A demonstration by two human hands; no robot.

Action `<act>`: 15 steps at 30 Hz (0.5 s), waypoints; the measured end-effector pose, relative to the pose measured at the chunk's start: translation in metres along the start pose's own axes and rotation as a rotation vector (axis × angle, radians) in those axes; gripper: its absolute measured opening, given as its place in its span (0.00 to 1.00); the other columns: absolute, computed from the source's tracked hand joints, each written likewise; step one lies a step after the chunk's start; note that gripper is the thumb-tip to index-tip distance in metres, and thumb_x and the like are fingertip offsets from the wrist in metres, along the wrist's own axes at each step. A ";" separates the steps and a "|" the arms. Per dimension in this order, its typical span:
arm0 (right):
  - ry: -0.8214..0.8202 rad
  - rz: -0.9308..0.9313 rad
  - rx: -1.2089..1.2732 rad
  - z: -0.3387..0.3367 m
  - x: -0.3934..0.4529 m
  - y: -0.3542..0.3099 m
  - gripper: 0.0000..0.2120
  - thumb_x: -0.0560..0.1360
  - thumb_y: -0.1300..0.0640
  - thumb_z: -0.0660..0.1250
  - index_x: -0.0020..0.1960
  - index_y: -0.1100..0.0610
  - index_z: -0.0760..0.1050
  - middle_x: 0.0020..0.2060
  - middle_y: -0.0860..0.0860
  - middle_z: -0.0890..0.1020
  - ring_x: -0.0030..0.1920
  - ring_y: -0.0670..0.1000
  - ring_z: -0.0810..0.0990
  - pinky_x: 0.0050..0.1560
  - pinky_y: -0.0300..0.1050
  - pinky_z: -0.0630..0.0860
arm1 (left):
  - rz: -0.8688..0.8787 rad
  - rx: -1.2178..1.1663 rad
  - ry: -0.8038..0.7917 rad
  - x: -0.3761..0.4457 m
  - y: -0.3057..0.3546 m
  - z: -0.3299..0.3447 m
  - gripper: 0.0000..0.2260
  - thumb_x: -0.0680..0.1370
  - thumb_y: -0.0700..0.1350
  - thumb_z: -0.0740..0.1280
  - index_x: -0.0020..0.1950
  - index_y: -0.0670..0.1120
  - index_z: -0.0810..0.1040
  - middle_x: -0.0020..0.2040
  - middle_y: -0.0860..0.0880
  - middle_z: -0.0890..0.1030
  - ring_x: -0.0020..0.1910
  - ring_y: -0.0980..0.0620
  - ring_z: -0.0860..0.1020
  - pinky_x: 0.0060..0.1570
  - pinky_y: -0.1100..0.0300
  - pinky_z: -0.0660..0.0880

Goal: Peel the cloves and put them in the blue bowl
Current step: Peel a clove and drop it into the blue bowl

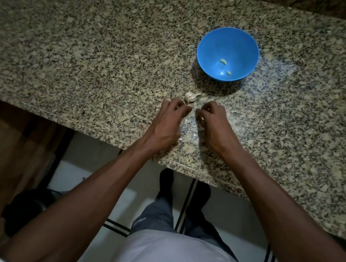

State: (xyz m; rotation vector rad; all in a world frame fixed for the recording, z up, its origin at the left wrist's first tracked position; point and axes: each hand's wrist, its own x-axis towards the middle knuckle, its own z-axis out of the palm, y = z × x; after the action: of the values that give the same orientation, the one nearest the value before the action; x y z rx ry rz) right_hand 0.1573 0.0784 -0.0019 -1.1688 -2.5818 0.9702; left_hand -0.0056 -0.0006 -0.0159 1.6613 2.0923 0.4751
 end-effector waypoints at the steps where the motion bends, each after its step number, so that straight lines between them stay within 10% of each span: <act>1: -0.038 -0.053 -0.022 0.001 -0.006 -0.002 0.12 0.78 0.65 0.70 0.61 0.63 0.79 0.58 0.61 0.76 0.57 0.62 0.76 0.54 0.49 0.76 | 0.011 -0.012 0.000 -0.006 0.001 0.001 0.20 0.80 0.31 0.63 0.69 0.47 0.77 0.65 0.48 0.71 0.65 0.52 0.66 0.64 0.61 0.68; 6: 0.036 -0.023 0.072 -0.008 -0.034 0.003 0.14 0.80 0.66 0.69 0.65 0.63 0.81 0.60 0.57 0.78 0.57 0.54 0.77 0.56 0.41 0.75 | -0.069 -0.068 0.119 -0.036 -0.005 -0.004 0.19 0.78 0.28 0.63 0.65 0.44 0.80 0.64 0.48 0.74 0.65 0.52 0.68 0.59 0.70 0.65; 11: 0.156 0.162 0.057 0.003 -0.047 0.001 0.08 0.83 0.67 0.62 0.59 0.67 0.78 0.50 0.51 0.73 0.48 0.47 0.75 0.51 0.38 0.79 | -0.318 0.015 0.102 -0.042 -0.006 -0.012 0.28 0.74 0.27 0.62 0.73 0.44 0.71 0.73 0.43 0.65 0.70 0.46 0.63 0.69 0.52 0.71; 15: 0.134 0.117 0.104 0.037 -0.050 -0.043 0.09 0.81 0.72 0.59 0.57 0.64 0.75 0.53 0.56 0.72 0.49 0.54 0.73 0.45 0.30 0.71 | -0.202 -0.185 0.004 -0.045 0.021 -0.002 0.27 0.77 0.27 0.61 0.75 0.42 0.70 0.67 0.43 0.68 0.67 0.50 0.68 0.65 0.60 0.72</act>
State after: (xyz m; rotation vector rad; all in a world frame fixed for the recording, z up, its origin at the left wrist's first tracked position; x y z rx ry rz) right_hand 0.1510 0.0027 0.0015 -1.3218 -2.3537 0.9994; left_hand 0.0195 -0.0394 0.0022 1.3311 2.1203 0.5854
